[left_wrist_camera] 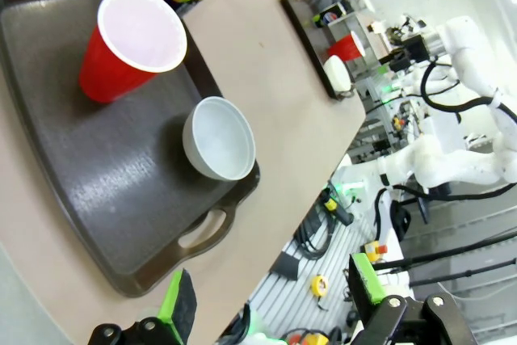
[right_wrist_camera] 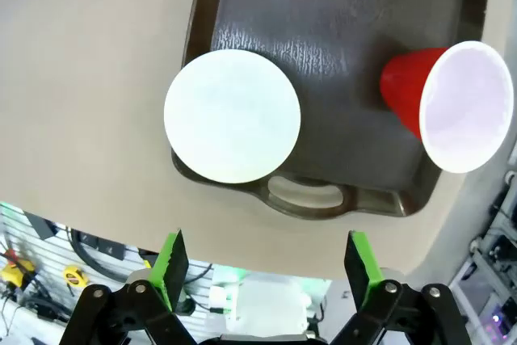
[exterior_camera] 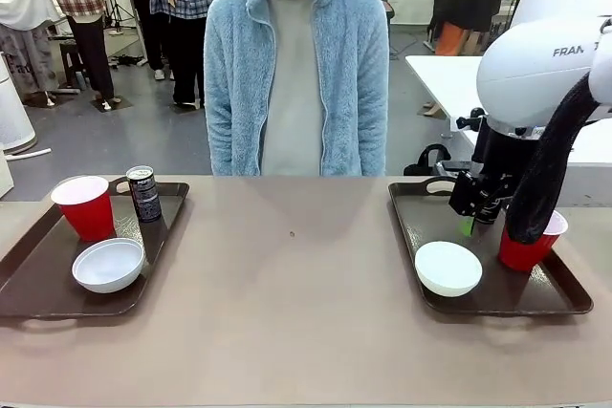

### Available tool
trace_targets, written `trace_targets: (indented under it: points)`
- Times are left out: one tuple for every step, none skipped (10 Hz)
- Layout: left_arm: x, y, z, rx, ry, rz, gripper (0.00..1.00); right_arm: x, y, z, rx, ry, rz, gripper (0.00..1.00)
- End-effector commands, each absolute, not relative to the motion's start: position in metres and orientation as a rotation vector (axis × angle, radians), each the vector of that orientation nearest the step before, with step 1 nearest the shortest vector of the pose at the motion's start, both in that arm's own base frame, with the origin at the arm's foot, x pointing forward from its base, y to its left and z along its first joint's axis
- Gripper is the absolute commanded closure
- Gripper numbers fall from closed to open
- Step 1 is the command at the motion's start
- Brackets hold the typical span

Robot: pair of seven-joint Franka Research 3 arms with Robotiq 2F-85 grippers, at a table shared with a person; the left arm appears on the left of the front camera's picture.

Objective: Prepare tableware on both trays.
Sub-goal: Pick up a Picnic Bowl from the table and place it on a Handle tray.

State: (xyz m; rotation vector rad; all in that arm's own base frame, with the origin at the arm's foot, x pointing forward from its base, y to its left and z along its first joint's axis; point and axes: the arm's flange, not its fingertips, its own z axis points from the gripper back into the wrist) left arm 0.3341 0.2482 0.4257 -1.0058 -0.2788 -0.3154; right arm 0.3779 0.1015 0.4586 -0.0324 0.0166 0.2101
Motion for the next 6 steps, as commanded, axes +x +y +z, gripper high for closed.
trace_targets:
  points:
    - [0.3320, 0.2487, 0.4273, -1.013, -0.291, -0.316, 0.00, 0.3872, 0.0983, 0.4487, -0.023, 0.011, 0.225, 0.00]
    - [0.3320, 0.2487, 0.4273, -1.013, -0.291, -0.316, 0.00, 0.3872, 0.0983, 0.4487, -0.023, 0.011, 0.225, 0.00]
    - [0.3320, 0.2487, 0.4273, -1.013, -0.291, -0.316, 0.00, 0.3872, 0.0983, 0.4487, -0.023, 0.011, 0.225, 0.00]
    - [0.3320, 0.2487, 0.4273, -1.013, -0.291, -0.316, 0.00, 0.3872, 0.0983, 0.4487, -0.023, 0.011, 0.225, 0.00]
    - [0.3320, 0.2487, 0.4273, -1.013, -0.291, -0.316, 0.00, 0.3872, 0.0983, 0.4487, -0.023, 0.011, 0.225, 0.00]
    - [0.3320, 0.2487, 0.4273, -1.013, -0.291, -0.316, 0.00, 0.3872, 0.0983, 0.4487, -0.023, 0.011, 0.225, 0.00]
